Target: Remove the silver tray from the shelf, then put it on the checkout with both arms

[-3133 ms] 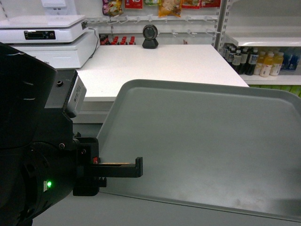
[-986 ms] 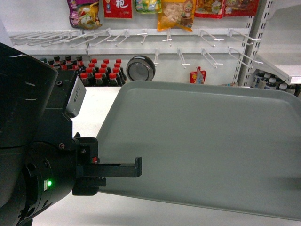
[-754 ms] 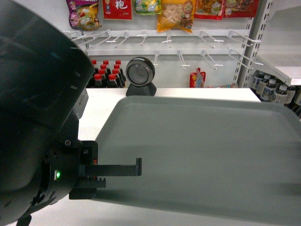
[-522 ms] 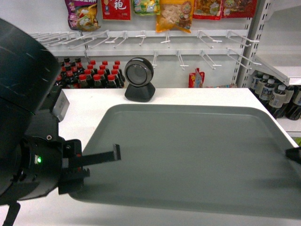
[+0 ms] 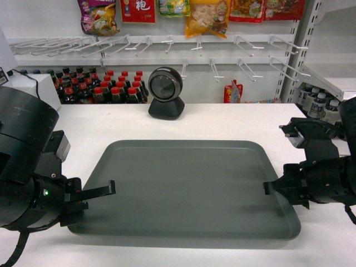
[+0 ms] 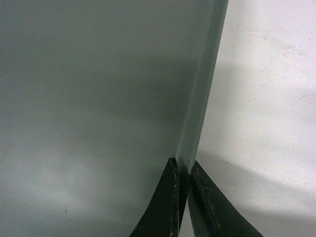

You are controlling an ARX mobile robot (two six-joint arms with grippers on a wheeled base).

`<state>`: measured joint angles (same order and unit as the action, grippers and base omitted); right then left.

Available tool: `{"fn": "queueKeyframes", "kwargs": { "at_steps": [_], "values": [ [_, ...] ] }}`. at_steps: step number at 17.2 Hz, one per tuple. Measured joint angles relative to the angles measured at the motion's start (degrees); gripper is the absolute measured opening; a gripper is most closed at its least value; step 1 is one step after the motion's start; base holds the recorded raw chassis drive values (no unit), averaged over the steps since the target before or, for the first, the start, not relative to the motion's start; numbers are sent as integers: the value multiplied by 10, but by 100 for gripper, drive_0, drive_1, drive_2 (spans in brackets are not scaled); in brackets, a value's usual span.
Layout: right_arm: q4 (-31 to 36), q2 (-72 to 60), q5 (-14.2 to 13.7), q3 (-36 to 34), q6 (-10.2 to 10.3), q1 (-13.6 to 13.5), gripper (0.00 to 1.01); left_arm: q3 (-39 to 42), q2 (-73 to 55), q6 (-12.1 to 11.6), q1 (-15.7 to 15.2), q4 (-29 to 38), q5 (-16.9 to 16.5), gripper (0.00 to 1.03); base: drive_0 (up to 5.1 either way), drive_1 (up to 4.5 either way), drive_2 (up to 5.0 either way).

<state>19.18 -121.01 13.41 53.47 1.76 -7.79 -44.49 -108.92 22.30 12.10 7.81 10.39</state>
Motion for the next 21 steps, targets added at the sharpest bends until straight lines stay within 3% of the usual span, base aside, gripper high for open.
{"fn": "queueKeyframes", "kwargs": {
  "at_steps": [3,6,8,9,10,11,12,13,14,16,18,19,21],
  "values": [
    [-18,-10,-34,16,4,-14,3,-12,-23,-15,-6,3,-4,3,0,0,0],
    [8,-5,-40,0,-12,-14,30,-15,-21,-18,-11,6,31,27,0,0,0],
    [54,43,-30,-36,-18,9,49,1,37,-22,-5,23,63,45,0,0,0],
    [106,83,-33,-58,-16,22,56,17,90,-35,13,64,103,54,0,0,0],
    [274,98,-97,-91,-16,22,49,21,152,-54,44,93,152,64,0,0,0],
    [379,115,-153,-124,-16,23,40,50,205,-95,64,237,132,60,0,0,0],
    [467,134,-178,-186,-16,22,29,97,253,-145,71,362,74,49,0,0,0],
    [524,155,-179,-250,-16,29,16,163,282,-181,43,450,49,36,0,0,0],
    [542,184,-179,-281,-16,36,5,214,287,-195,16,478,43,25,0,0,0],
    [548,263,-172,-335,-16,37,2,276,331,-209,-6,485,14,2,0,0,0],
    [539,320,-163,-391,-16,50,2,309,402,-213,-26,486,-9,1,0,0,0],
    [529,355,-140,-412,-16,75,2,333,424,-213,-38,469,-18,1,0,0,0],
    [498,418,-137,-442,-16,78,2,364,469,-213,-54,444,-34,1,0,0,0]
  ]
}}
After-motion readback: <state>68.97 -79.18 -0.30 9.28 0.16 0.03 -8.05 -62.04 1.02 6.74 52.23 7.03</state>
